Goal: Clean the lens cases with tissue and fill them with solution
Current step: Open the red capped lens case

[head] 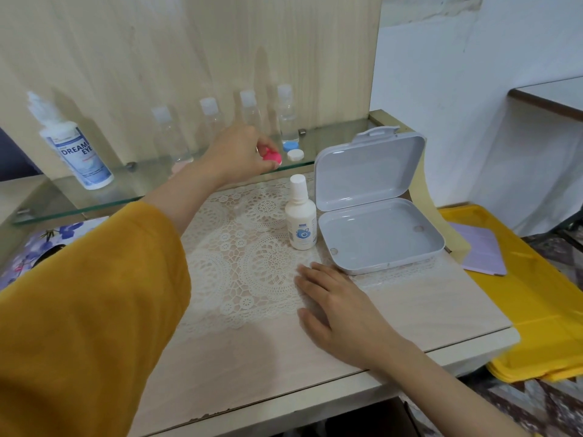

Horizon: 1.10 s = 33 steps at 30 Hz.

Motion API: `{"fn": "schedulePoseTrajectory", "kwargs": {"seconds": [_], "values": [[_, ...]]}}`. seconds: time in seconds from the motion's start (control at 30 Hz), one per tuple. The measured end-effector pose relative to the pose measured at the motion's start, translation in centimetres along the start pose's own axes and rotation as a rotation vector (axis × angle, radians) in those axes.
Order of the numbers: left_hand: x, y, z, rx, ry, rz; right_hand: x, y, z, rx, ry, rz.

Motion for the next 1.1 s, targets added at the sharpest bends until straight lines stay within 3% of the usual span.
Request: {"fn": "schedulePoseTrajectory", "kwargs": {"seconds": [0.33,0.7,0.9,1.1], "values": [[8.4,-4.4,0.0,0.174,0.04,0.083,-0.1,-1.0,-0.4,-0.029,-0.02,0.037],[20.8,3.9,-3.3,0.067,0.096,-0.052,-0.2,-1.4,-0.7,-0.06,0.019,0.012],[22.8,4.8,-2.9,0.079,0.14,-0.077,-1.2,-1.7,-1.8,-0.082,0.028,0.037],[22.9,4.6,-4.4,0.154,0.108,-0.078,-3.3,-0.7,-3.6,-0.108,0.026,-0.044]]}}
Point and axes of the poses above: each hand's wrist, its own x-axis away from the middle knuckle, its own y-axis out of the palm, z = x × y, the point moved 9 cm from there along -x, towards the middle knuckle, and after that the axes turned 9 degrees about -y, right-handed, at the moved point
